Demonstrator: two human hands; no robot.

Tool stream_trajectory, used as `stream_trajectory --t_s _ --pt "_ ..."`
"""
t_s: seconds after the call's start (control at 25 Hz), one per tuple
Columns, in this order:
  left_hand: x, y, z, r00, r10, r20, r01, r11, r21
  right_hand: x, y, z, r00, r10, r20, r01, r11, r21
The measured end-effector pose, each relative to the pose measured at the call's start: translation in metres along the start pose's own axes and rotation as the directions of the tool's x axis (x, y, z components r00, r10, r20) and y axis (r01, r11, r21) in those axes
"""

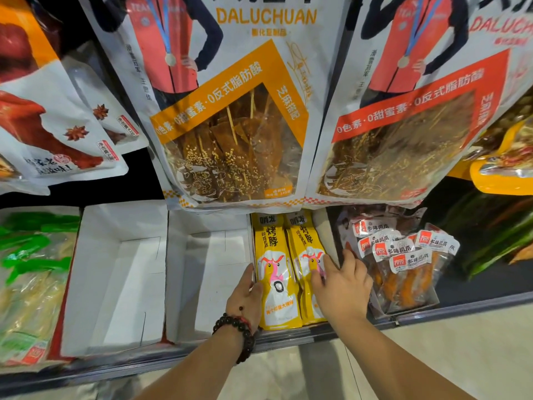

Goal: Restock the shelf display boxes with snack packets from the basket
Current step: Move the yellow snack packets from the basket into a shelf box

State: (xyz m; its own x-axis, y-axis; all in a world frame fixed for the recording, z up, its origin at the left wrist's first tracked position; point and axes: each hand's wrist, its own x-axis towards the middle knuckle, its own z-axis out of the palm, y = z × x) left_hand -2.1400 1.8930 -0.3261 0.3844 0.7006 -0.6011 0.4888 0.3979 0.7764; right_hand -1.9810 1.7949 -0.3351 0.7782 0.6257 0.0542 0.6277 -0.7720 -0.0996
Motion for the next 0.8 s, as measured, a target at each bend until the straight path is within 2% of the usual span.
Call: stream_trajectory --t_s 0.12,0.24,0.36,0.56,0.68,0.8 --pt "0.002 -0.007 0.001 1.0 0.016 -0.014 -0.015 0.998 0.058 -0.001 0.007 0.006 0.996 0.033 0.084 -0.036 0.999 0.036" --pt "0.002 -0.004 -0.001 1.0 -0.009 -0.021 0.01 0.999 0.036 0.0 0.006 0.004 0.986 0.033 0.161 -0.064 0.979 0.192" --pt "-0.003 0.01 -0.001 0.998 -0.056 -0.028 0.054 0.997 -0.062 0.001 0.008 0.002 0.967 -0.005 0.254 -0.101 0.912 0.399" --pt "-0.002 0.011 0.007 1.0 -0.006 -0.017 0.006 1.0 -0.007 -0.001 0.013 -0.003 0.958 -0.047 0.282 -0.142 0.779 0.61" --pt "-0.003 0.007 0.009 1.0 0.006 -0.022 -0.006 1.0 0.004 -0.004 0.016 -0.003 0.959 -0.061 0.276 -0.131 0.771 0.623" --pt "-0.004 0.009 0.008 0.998 0.042 -0.047 -0.038 0.996 0.079 -0.006 0.018 -0.006 0.973 -0.06 0.225 -0.063 0.862 0.503"
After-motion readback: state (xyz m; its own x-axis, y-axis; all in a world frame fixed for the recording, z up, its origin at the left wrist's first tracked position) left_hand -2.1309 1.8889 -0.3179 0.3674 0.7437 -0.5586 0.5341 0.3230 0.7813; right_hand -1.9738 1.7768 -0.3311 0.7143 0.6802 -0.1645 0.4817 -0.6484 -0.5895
